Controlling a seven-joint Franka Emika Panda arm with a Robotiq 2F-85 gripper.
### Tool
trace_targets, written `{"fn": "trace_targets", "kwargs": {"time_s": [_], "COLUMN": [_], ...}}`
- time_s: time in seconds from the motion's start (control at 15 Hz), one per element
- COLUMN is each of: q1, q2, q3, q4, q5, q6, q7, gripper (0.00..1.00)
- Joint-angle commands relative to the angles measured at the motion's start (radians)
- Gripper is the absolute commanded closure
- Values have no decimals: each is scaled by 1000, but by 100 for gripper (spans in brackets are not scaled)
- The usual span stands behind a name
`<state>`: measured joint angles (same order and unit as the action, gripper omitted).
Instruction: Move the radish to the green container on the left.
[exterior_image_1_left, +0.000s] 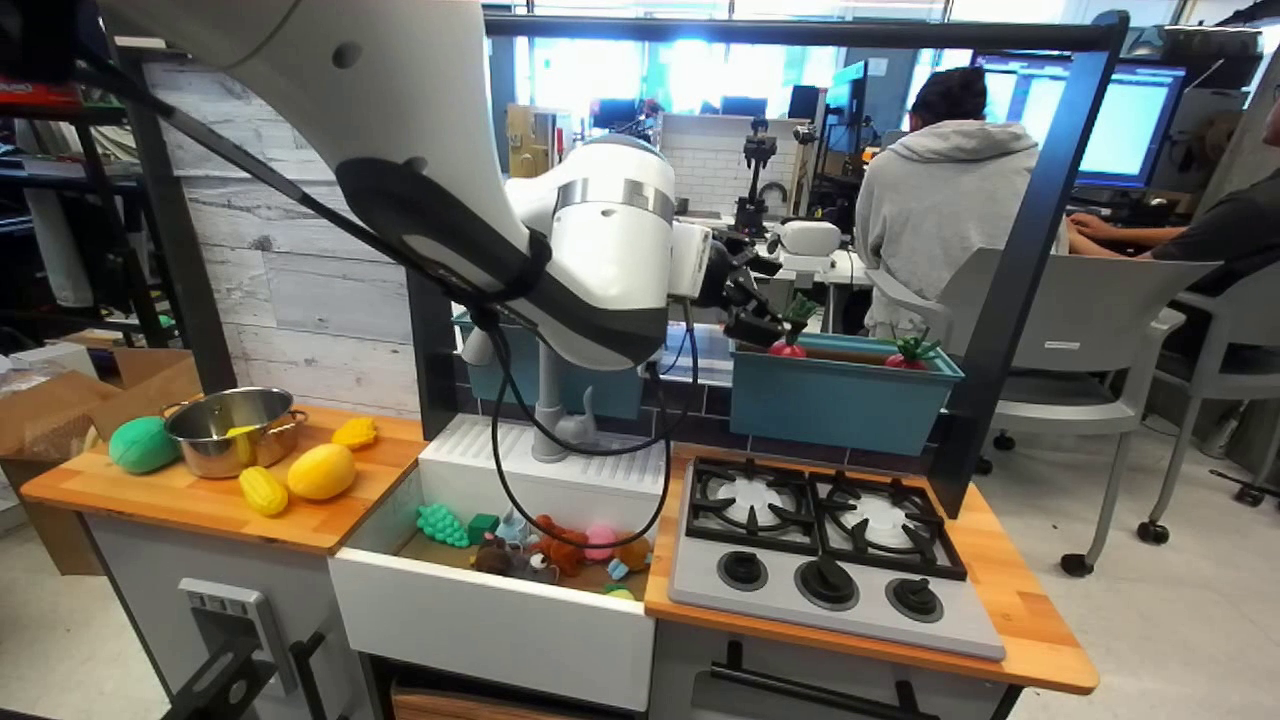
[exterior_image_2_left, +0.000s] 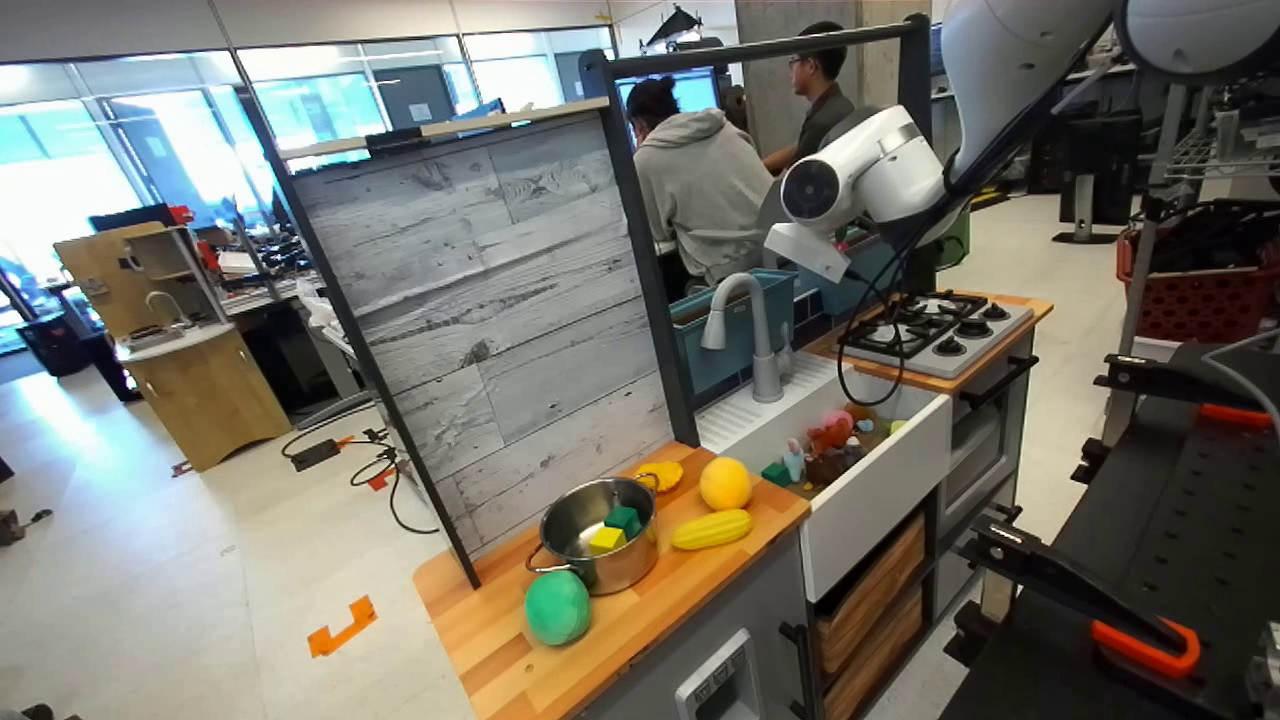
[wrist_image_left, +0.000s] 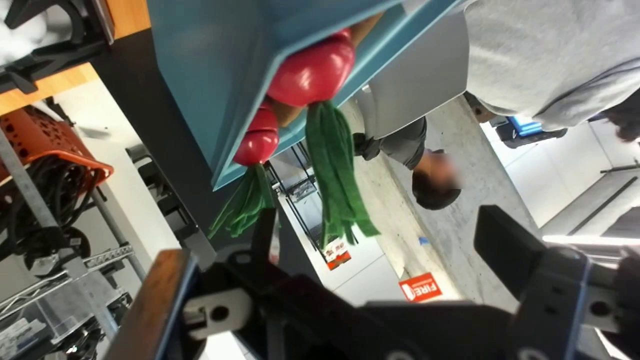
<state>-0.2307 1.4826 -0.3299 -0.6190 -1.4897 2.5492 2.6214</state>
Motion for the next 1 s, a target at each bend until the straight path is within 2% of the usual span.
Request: {"fn": "trace_targets", "kwargs": {"time_s": [0.0, 0.07, 0.13, 0.2, 0.73, 0.8, 0.93], "q1": [-25, -26, -27, -26, -31, -31, -24], "q2": [13, 14, 13, 9, 3, 2, 1], "q3": [4, 3, 3, 7, 13, 13, 9], "q4": [27, 27, 25, 18, 4, 1, -6], "q5": [-5, -4, -2, 6, 30, 33, 37], "q6": [75, 80, 77, 64, 48, 43, 19], "q7": [20, 17, 12, -2, -24, -30, -39], "gripper": [0, 0, 10, 28, 90, 97, 100]}}
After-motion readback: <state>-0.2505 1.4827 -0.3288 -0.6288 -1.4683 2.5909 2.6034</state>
